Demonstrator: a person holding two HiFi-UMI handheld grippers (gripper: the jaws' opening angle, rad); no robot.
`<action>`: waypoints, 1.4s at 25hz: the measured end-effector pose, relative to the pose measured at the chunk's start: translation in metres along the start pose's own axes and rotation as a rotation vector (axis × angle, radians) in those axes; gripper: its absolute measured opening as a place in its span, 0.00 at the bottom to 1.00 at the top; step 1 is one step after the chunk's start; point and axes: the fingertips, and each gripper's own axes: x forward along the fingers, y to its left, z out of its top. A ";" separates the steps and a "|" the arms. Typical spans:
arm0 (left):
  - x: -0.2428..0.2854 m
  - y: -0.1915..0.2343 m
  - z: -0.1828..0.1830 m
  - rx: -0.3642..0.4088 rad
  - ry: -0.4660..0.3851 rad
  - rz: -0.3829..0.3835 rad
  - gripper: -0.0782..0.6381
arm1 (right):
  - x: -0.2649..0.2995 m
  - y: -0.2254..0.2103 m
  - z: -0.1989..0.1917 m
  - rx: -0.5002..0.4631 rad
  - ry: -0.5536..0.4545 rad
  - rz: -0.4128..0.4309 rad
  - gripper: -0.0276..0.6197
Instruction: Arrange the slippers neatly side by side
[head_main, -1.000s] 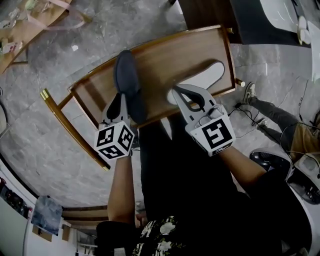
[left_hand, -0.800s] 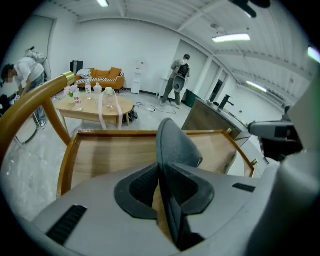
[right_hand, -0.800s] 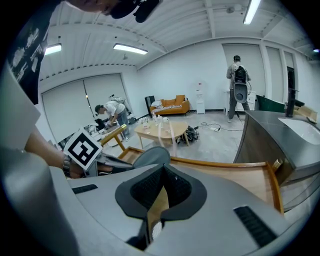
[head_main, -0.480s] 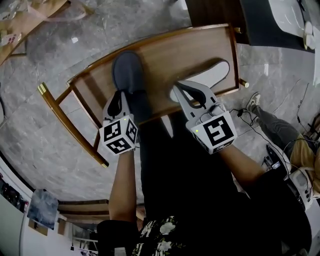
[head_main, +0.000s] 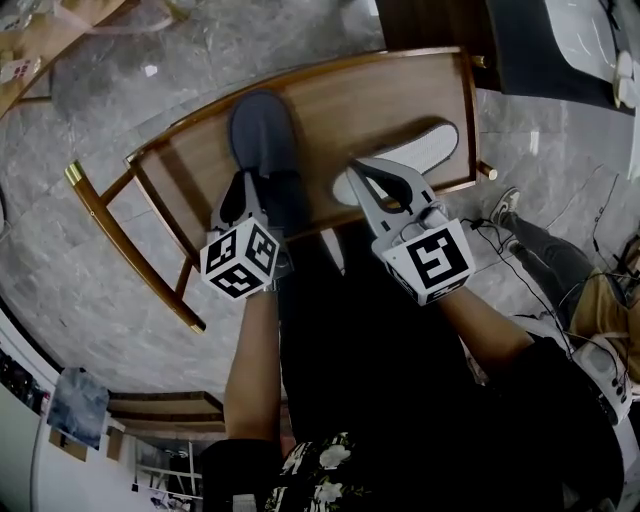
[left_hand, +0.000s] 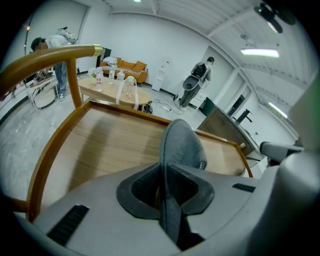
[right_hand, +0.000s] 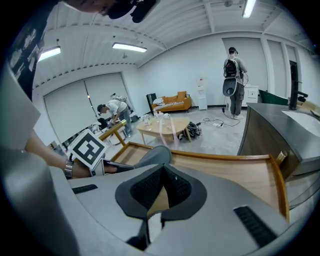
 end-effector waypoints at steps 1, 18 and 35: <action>0.001 -0.001 0.000 -0.003 -0.005 0.006 0.16 | 0.000 -0.003 0.000 -0.003 -0.001 0.003 0.04; -0.007 0.005 -0.013 0.151 -0.031 0.163 0.13 | 0.004 -0.024 -0.010 -0.045 -0.039 0.103 0.04; -0.027 -0.076 -0.041 0.235 0.055 -0.061 0.11 | 0.008 -0.020 -0.027 -0.467 0.098 0.536 0.04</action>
